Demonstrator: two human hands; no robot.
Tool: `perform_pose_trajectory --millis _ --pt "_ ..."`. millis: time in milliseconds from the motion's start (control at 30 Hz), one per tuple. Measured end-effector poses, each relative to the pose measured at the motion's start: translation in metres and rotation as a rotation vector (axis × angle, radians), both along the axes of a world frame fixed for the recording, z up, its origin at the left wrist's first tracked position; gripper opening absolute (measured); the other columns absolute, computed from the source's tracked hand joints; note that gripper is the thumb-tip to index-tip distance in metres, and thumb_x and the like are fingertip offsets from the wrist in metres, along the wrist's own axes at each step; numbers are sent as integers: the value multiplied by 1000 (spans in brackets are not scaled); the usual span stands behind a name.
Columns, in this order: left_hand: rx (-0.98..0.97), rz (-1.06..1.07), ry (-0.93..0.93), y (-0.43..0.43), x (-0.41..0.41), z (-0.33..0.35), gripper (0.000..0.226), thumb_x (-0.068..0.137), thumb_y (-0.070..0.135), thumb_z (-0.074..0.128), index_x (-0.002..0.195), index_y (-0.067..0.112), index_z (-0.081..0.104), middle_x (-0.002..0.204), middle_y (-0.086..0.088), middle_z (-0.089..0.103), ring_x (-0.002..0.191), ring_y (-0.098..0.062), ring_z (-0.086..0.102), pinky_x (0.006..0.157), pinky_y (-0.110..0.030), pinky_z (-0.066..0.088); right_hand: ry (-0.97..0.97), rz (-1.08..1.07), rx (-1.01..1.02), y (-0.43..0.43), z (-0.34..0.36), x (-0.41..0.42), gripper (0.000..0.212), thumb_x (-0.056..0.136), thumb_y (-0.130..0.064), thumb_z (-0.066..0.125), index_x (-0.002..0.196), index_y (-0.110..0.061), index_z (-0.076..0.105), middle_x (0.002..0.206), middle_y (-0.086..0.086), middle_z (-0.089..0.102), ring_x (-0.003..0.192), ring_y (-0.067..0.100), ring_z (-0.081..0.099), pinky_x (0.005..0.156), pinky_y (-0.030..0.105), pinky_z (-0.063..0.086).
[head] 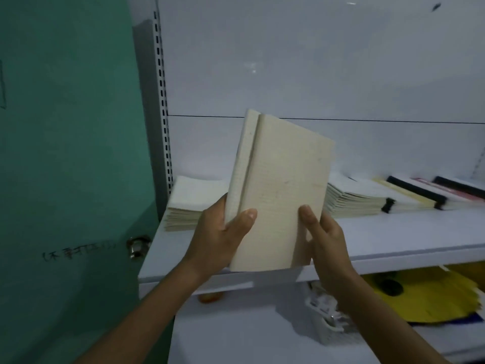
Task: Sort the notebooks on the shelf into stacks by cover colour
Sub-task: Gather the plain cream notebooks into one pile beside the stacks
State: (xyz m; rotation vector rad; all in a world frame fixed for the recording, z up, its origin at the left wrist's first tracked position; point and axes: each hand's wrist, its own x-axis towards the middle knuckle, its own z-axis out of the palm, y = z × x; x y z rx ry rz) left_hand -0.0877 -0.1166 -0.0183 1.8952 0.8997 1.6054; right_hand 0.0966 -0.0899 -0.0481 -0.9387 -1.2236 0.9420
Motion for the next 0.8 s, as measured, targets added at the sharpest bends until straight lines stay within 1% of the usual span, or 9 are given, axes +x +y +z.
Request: perform_pose_trajectory --millis 100,200,300,367,433,500,533,667,800 --pt "-26 -39 -16 -8 53 2 28 79 48 55 98 29 63 96 5 70 90 -12 67 76 -31 57 61 17 -81 -23 1 49 41 75 -54 59 106 -28 61 102 -5 69 102 23 63 89 48 52" --pt "-118 -122 -40 -21 113 -2 40 74 53 58 104 27 61 99 11 70 92 -7 67 74 -24 54 131 -7 -129 -46 0 106 39 72 -50 57 105 -31 60 103 -3 70 102 24 63 89 49 51" --pt "-200 -203 0 -34 171 -13 50 68 55 64 111 32 56 105 19 68 96 -1 65 73 -18 54 151 -69 -115 -69 -9 162 37 71 -46 61 105 -31 64 99 -6 73 98 20 65 82 41 53" --pt "-251 -227 17 -43 204 -23 52 70 54 68 116 33 55 108 17 67 99 -1 64 77 -21 55 146 -134 -117 -83 -17 197 32 73 -44 62 102 -31 65 96 -8 73 95 18 67 75 35 54" --pt "-326 -246 5 -50 233 -32 42 79 46 71 115 34 53 107 17 68 98 2 64 78 -18 53 164 -215 -120 -92 -24 227 25 79 -39 64 101 -29 66 97 -7 74 94 18 68 77 37 55" --pt "-413 -269 -5 -56 258 -40 30 86 32 67 111 36 52 103 21 67 94 7 63 74 -11 50 211 -289 -143 -100 -31 250 17 86 -33 64 101 -28 65 99 -3 73 94 19 68 78 37 56" --pt "-430 -265 11 -58 268 -44 30 88 26 65 112 36 51 104 22 66 95 7 63 75 -10 49 229 -316 -164 -103 -34 260 14 87 -33 63 101 -28 65 100 -2 73 93 20 68 77 36 56" --pt "-454 -219 59 -63 303 -52 36 92 16 59 114 43 47 113 20 62 104 1 60 90 -22 49 231 -307 -276 -108 -46 292 9 93 -37 55 97 -31 60 100 -3 68 91 20 64 74 36 53" --pt "-493 -165 -45 -59 322 -48 33 93 8 54 106 38 52 108 15 65 101 -7 62 80 -21 49 174 -245 -309 -100 -48 308 18 97 -31 50 112 -25 58 103 -6 67 92 16 63 75 31 52"
